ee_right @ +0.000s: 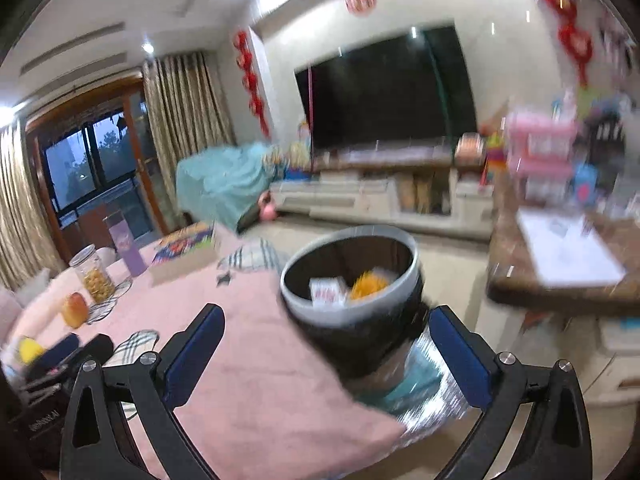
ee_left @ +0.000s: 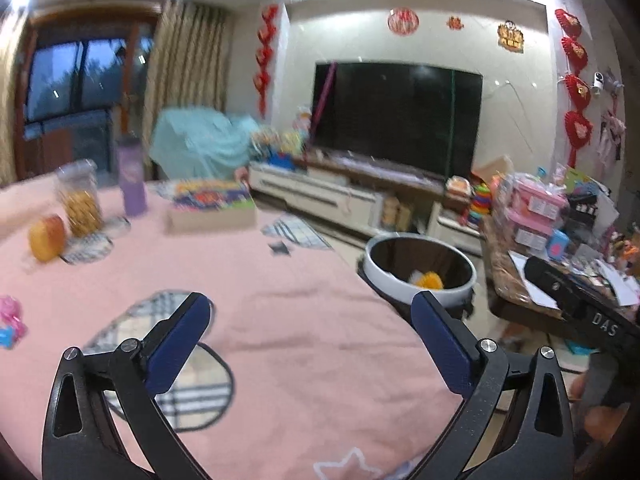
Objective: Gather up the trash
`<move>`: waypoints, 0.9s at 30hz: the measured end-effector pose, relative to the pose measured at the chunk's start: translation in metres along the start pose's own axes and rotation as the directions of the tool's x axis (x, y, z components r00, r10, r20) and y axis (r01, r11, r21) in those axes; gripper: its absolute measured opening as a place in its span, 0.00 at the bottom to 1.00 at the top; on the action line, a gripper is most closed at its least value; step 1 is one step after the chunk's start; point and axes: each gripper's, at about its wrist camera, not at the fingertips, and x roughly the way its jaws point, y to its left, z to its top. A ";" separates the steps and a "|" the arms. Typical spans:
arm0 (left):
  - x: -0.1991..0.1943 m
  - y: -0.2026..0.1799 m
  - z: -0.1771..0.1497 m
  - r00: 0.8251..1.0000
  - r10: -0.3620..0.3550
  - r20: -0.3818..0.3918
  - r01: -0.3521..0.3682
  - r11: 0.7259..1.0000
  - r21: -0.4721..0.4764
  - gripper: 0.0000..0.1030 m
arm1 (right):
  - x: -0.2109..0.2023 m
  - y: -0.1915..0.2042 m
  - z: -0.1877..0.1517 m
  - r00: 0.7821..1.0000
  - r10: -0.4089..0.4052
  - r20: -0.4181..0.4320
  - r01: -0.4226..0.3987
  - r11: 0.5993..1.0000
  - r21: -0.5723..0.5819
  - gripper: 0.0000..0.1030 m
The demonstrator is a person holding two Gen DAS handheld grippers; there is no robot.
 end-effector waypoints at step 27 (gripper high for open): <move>-0.016 0.009 -0.015 0.990 0.115 0.086 -0.119 0.992 0.040 1.00 | -0.002 0.019 -0.028 0.998 0.008 0.056 -0.006 0.999 -0.040 1.00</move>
